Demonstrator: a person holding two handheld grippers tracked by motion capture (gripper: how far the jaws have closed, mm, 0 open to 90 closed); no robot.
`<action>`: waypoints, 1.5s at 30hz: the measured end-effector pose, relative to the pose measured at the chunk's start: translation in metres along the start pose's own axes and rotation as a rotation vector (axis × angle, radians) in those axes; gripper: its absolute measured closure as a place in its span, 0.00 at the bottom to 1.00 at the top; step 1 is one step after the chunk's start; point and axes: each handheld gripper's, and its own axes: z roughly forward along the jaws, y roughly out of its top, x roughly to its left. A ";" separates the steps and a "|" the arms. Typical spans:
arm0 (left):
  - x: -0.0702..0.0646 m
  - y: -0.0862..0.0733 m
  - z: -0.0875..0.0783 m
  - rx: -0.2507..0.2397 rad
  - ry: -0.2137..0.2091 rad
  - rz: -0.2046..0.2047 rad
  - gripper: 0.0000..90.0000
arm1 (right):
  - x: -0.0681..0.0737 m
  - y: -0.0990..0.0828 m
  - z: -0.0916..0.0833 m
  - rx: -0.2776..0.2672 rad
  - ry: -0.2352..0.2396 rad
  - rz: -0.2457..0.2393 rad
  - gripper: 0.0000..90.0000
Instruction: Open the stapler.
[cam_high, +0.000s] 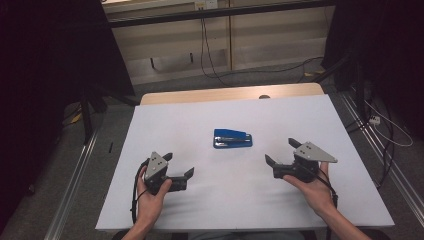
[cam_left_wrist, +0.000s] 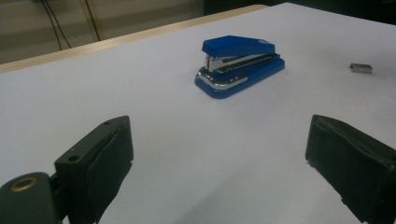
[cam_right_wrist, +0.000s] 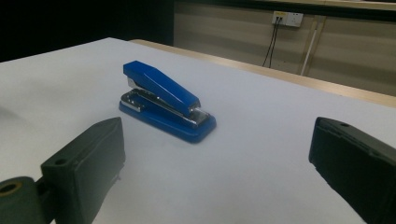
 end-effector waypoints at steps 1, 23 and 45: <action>-0.001 0.001 0.001 -0.003 0.003 -0.002 0.09 | 0.002 0.002 0.005 -0.004 0.011 -0.009 0.06; -0.008 0.028 0.048 -0.015 -0.036 -0.001 0.07 | 0.018 0.014 0.037 0.030 0.063 -0.018 0.09; 0.011 0.043 0.089 -0.044 -0.043 0.046 0.05 | 0.025 0.031 0.077 -0.005 0.088 -0.024 0.12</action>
